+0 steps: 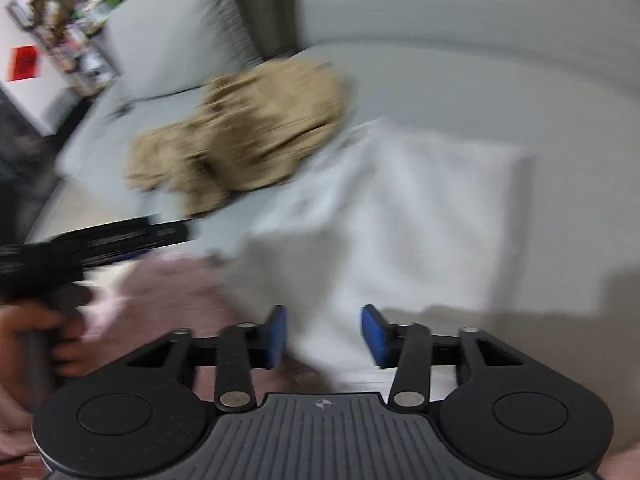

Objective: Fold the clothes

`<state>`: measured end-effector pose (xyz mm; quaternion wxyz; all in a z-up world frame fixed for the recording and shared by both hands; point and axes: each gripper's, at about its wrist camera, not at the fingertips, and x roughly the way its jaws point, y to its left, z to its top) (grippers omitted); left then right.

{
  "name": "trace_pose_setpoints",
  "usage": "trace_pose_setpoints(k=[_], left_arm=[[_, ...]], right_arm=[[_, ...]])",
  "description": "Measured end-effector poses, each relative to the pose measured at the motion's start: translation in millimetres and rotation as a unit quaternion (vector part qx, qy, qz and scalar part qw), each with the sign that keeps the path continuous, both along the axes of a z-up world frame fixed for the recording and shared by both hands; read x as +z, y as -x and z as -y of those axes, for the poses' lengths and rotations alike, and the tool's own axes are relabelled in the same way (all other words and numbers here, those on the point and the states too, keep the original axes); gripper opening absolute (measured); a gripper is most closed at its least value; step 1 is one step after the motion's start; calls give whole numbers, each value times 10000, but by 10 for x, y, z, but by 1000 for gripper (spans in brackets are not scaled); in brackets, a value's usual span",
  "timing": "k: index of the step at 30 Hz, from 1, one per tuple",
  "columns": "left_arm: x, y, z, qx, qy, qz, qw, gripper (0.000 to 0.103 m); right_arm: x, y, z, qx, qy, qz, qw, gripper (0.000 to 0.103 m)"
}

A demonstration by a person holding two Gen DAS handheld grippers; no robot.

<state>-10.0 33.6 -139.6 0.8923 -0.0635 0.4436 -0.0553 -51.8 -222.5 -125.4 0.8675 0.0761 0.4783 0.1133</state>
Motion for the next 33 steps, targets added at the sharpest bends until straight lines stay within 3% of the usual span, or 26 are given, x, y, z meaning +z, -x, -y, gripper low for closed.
trace_pose_setpoints(k=[3, 6, 9, 12, 14, 17, 20, 23, 26, 31, 33], left_arm=[[7, -69, 370, -753, -118, -149, 9970, 55], [-65, -139, 701, -1199, -413, -334, 9914, 55], [-136, -165, 910, -1428, -575, -410, 9872, 55], [-238, -168, 1075, -1705, -652, -463, 9821, 55], [-419, -162, 1182, -1969, -920, -650, 9739, 56], [-557, -135, 1193, -1994, -1069, -835, 9705, 58], [-548, -123, 1141, -1937, -1145, -1206, 9669, 59], [-510, -114, 994, -1861, -1035, -1367, 9675, 62], [-372, -144, 841, -1624, -726, -1194, 9768, 64], [-150, -306, 840, -1492, -579, -471, 9860, 65], [-111, -415, 862, -1412, -531, -280, 9882, 60]], right_arm=[[-40, 132, 106, -297, 427, 290, 9982, 16], [-87, 211, 79, -209, 676, 369, 9968, 12], [-133, 233, 38, -87, 430, 280, 9986, 6], [-200, 201, -30, 0, 418, 248, 9988, 6], [-304, 179, -104, 70, 474, 163, 9987, 6], [-525, 150, -83, 129, 695, -297, 9971, 6], [-464, 258, -97, 272, 828, -321, 9957, 6], [-347, 342, 10, 175, 669, -359, 9970, 7], [-247, 364, 179, -39, 416, -189, 9989, 11], [-147, 164, 379, -334, 395, 375, 9980, 11], [-165, -1, 425, -428, 434, 570, 9965, 11]])
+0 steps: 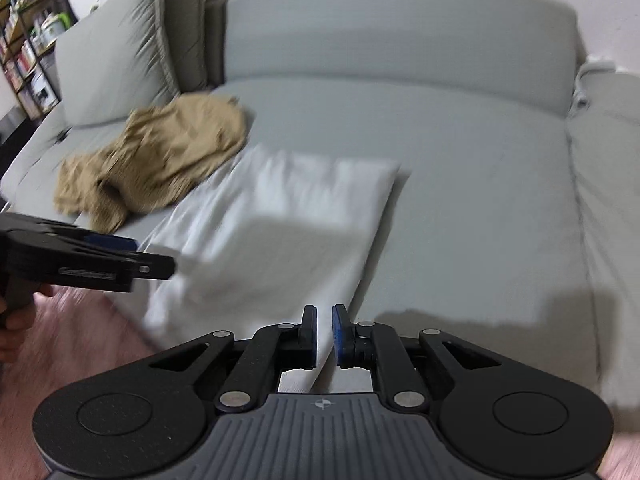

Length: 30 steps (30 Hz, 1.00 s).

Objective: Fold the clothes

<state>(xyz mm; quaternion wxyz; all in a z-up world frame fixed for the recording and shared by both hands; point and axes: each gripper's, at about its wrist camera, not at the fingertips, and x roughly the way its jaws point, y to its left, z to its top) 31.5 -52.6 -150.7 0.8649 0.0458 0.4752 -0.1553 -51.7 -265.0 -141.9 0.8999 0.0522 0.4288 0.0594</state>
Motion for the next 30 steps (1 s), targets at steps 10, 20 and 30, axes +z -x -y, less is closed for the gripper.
trace_pose_setpoints(k=[10, 20, 30], left_arm=[[-223, -761, 543, -249, -134, 834, 9961, 34], [-531, -1039, 246, 97, -80, 286, 9995, 33], [-504, -1311, 511, -256, -204, 800, 9963, 37]], right_arm=[[-370, -939, -131, 102, -41, 331, 9994, 11], [-588, -1033, 53, 188, 279, 49, 9994, 10], [-592, -1423, 99, 36, 38, 343, 9994, 13]])
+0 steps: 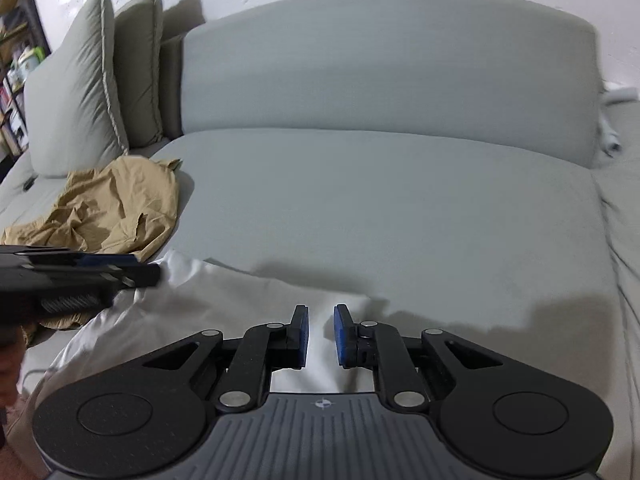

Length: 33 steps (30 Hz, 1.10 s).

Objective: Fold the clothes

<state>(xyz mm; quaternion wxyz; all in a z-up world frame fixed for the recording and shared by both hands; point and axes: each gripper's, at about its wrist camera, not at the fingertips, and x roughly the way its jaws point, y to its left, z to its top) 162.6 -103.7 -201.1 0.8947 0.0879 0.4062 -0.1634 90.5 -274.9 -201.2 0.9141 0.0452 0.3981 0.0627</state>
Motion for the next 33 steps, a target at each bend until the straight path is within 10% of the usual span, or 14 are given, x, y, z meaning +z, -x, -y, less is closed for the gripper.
trace_pose_setpoints(k=[7, 18, 33], left_arm=[[-151, -361, -48, 627, -90, -808, 9947, 45], [314, 448, -607, 580, -430, -683, 9950, 83], [258, 924, -840, 606, 218, -1451, 9873, 89]], right_arm=[[-194, -202, 23, -262, 229, -560, 9978, 12], [240, 948, 125, -528, -788, -624, 9935, 40], [181, 1330, 96, -1085, -1548, -983, 9770, 56]])
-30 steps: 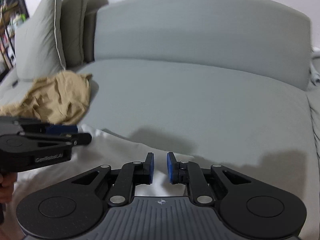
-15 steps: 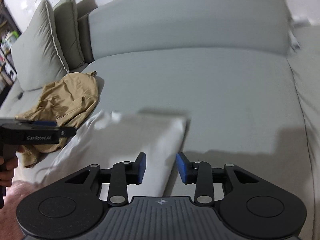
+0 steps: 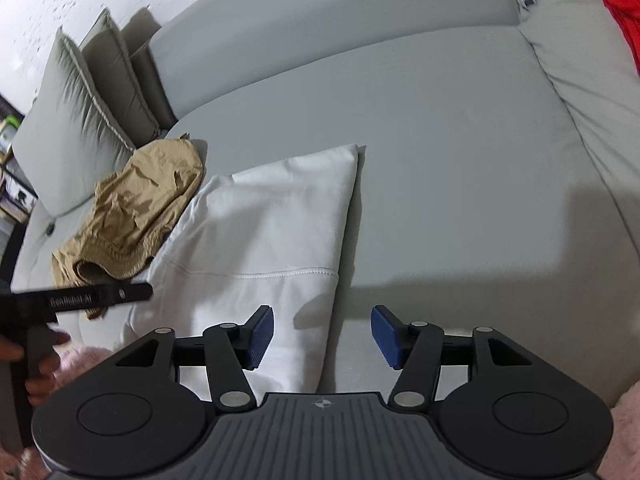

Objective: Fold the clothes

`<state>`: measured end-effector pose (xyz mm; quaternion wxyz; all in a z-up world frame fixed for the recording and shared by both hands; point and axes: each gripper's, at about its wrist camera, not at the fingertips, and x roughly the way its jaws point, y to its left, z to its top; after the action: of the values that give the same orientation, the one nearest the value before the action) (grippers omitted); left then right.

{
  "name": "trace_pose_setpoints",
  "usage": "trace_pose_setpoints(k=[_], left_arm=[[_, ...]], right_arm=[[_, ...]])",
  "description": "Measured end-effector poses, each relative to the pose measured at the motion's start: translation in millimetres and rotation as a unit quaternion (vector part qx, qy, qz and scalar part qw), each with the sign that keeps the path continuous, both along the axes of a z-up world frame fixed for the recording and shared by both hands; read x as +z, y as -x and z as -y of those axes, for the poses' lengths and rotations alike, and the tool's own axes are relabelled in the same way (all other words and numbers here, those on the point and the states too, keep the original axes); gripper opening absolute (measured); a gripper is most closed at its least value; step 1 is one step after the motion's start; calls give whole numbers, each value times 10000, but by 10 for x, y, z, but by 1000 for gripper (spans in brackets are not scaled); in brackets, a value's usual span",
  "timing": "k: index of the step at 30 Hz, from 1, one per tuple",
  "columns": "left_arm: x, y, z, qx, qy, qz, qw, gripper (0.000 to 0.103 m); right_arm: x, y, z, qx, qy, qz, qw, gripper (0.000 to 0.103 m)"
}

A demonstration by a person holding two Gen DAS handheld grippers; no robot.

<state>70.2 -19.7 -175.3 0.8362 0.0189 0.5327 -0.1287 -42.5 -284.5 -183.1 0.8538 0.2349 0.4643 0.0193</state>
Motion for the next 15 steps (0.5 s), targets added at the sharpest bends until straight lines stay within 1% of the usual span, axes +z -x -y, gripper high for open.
trace_pose_setpoints(k=[4, 6, 8, 9, 10, 11, 12, 13, 14, 15], left_arm=[[-117, -4, 47, -162, -80, -39, 9998, 90], [-209, -20, 63, -262, -73, -167, 9995, 95], [-234, -29, 85, -362, -39, -201, 9991, 97], [-241, -36, 99, -410, -22, -213, 9989, 97], [-258, -48, 121, -487, -6, -231, 9985, 97], [-277, -59, 137, -527, 6, -239, 9983, 98], [-295, -68, 150, -551, 15, -244, 9982, 97], [-307, -77, 169, -586, 48, -238, 9980, 97], [-304, -73, 197, -654, 73, -219, 9976, 92], [-296, -64, 227, -732, 94, -198, 9971, 83]], right_arm=[[-141, -93, 47, -219, -256, -148, 9993, 56], [-215, -124, 97, -307, -497, -105, 9982, 56], [-278, -158, 137, -303, -781, -59, 9965, 56], [-301, -169, 147, -300, -854, -47, 9959, 55], [-363, -192, 180, -314, -1044, -20, 9940, 52], [-428, -213, 215, -380, -1214, -19, 9919, 49], [-479, -228, 247, -486, -1357, -51, 9895, 35], [-530, -243, 276, -588, -1498, -87, 9869, 15], [-582, -255, 292, -651, -1636, -154, 9843, 12], [-630, -268, 306, -707, -1762, -214, 9816, 8]])
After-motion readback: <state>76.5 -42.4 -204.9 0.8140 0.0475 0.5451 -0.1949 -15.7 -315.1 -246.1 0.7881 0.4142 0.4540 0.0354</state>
